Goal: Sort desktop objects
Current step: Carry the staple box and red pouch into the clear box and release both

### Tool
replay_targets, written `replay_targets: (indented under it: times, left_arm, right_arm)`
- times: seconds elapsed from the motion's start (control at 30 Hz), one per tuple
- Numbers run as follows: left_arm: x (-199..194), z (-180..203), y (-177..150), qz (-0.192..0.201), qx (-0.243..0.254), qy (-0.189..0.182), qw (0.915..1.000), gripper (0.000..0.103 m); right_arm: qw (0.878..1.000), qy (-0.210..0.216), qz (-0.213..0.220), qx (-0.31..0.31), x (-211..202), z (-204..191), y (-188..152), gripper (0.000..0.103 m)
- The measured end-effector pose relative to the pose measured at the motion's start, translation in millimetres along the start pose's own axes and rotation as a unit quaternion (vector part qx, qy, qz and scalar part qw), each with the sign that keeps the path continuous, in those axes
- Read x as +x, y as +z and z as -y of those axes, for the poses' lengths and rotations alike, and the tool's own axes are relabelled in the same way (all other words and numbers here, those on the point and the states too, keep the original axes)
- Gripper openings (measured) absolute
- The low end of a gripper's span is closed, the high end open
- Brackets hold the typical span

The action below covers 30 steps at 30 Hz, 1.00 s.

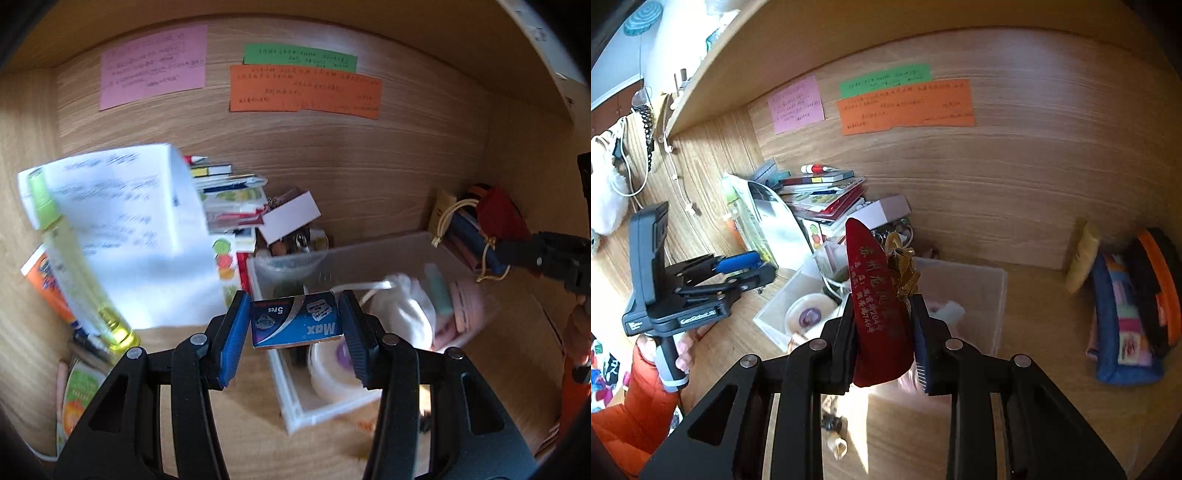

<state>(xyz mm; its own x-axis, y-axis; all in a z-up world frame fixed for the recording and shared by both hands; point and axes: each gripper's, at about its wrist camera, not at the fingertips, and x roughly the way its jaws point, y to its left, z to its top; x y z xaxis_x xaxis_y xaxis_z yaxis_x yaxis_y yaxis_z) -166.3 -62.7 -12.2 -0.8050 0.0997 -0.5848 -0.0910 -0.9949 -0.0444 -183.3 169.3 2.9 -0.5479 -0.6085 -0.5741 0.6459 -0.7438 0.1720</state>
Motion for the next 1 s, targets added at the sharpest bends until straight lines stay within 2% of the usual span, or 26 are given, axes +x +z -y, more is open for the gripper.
replay_targets:
  times: [0.13,0.2,0.27,0.43,0.87,1.0]
  left_arm:
    - [26,4,14,-0.014,-0.004,-0.003,0.9999,0.049]
    - [41,7,17,-0.024,-0.012,-0.011,0.9996,0.049]
    - [52,9,17,-0.033,-0.017,-0.014,0.9992,0.049]
    - [76,12,8,-0.060,-0.019,-0.023,0.9978,0.049]
    - [83,19,-5,-0.067,-0.003,-0.022,0.9975,0.049]
    - [80,20,-6,-0.062,0.003,-0.014,0.9980,0.049]
  right_arm:
    - [1.000,-0.002,-0.008,-0.015,19,-2,11,0.025]
    - [0.999,-0.021,-0.012,-0.028,33,-2,11,0.025]
    - [0.998,-0.053,-0.022,-0.036,50,-1,7,0.025]
    - [0.996,-0.065,-0.055,-0.024,80,8,-7,0.025]
    - [0.994,-0.093,-0.041,-0.039,91,1,-19,0.026]
    - [0.993,-0.104,-0.037,-0.044,92,0,-20,0.032]
